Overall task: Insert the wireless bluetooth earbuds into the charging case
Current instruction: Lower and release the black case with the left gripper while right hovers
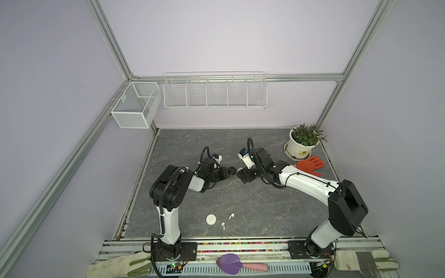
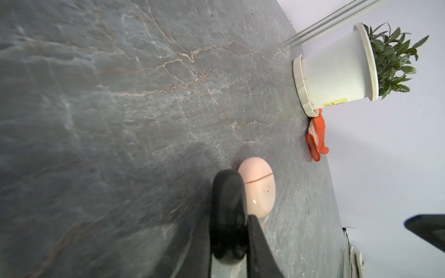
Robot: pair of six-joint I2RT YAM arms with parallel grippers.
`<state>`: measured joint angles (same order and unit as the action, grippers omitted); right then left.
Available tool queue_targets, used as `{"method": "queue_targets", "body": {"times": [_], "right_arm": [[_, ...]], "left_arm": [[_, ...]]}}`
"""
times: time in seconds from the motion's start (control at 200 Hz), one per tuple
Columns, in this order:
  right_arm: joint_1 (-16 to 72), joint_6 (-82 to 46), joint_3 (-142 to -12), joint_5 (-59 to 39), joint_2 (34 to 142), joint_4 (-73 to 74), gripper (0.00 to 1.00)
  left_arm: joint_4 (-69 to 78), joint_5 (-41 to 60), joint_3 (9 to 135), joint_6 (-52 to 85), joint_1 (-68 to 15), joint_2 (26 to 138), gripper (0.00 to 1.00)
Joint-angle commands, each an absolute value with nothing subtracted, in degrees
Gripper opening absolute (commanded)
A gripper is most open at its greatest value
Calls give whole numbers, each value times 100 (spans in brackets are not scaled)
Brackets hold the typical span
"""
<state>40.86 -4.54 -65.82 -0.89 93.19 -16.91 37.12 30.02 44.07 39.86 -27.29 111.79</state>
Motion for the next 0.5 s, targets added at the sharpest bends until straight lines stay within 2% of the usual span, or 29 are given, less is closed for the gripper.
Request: {"method": "queue_targets", "body": {"times": [0.0, 0.495], "right_arm": [[4045, -569, -6714, -144, 9360, -1749, 87], [4026, -613, -6741, -121, 9200, -1757, 87]], "left_arm": [[3808, 2965, 4364, 3948, -2754, 11195, 14], [3654, 2867, 4077, 3724, -2602, 10963, 50]]}}
